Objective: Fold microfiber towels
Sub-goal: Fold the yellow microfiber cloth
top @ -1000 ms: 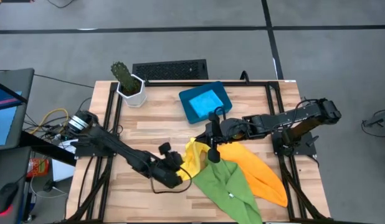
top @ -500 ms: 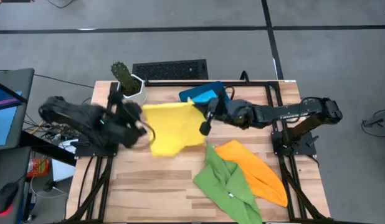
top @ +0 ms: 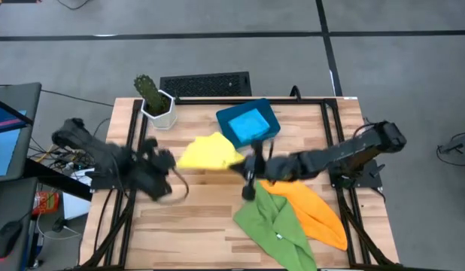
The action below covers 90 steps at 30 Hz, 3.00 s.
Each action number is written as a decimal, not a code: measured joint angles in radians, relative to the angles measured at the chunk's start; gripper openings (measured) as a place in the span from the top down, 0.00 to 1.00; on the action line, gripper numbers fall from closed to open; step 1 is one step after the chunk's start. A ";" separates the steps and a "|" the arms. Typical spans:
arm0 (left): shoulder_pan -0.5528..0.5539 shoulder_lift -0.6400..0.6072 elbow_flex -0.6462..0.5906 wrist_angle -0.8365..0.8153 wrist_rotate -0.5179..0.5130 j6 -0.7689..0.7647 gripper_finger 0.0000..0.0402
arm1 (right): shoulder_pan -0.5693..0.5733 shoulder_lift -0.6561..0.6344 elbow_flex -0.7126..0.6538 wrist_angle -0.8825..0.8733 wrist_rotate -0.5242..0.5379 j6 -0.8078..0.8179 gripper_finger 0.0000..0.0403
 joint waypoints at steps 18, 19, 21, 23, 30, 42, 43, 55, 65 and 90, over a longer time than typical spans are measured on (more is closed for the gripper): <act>-0.377 0.384 -0.357 0.470 0.228 -0.430 1.00 | 0.196 0.433 -0.002 0.012 -0.253 0.262 0.68; -0.384 0.401 -0.357 0.494 0.239 -0.431 1.00 | 0.198 0.431 -0.002 0.002 -0.256 0.276 0.64; -0.397 0.433 -0.357 0.539 0.252 -0.431 1.00 | 0.197 0.424 -0.002 0.005 -0.257 0.271 0.57; -0.404 0.454 -0.357 0.574 0.252 -0.435 1.00 | 0.191 0.412 -0.001 0.033 -0.254 0.219 0.51; -0.399 0.468 -0.357 0.602 0.208 -0.445 1.00 | 0.130 0.419 0.040 0.106 -0.273 0.011 0.43; -0.398 0.466 -0.357 0.602 0.210 -0.441 1.00 | 0.002 0.549 0.070 0.128 -0.510 -0.306 0.46; -0.398 0.466 -0.357 0.602 0.212 -0.441 1.00 | -0.002 0.549 0.076 0.109 -0.525 -0.325 0.46; -0.399 0.466 -0.357 0.602 0.227 -0.466 1.00 | -0.012 0.671 0.230 0.022 -0.631 -0.503 0.46; -0.398 0.465 -0.357 0.602 0.234 -0.488 1.00 | -0.012 0.717 0.278 -0.051 -0.635 -0.535 0.48; -0.398 0.465 -0.357 0.602 0.241 -0.488 1.00 | -0.013 0.717 0.351 -0.117 -0.634 -0.452 0.88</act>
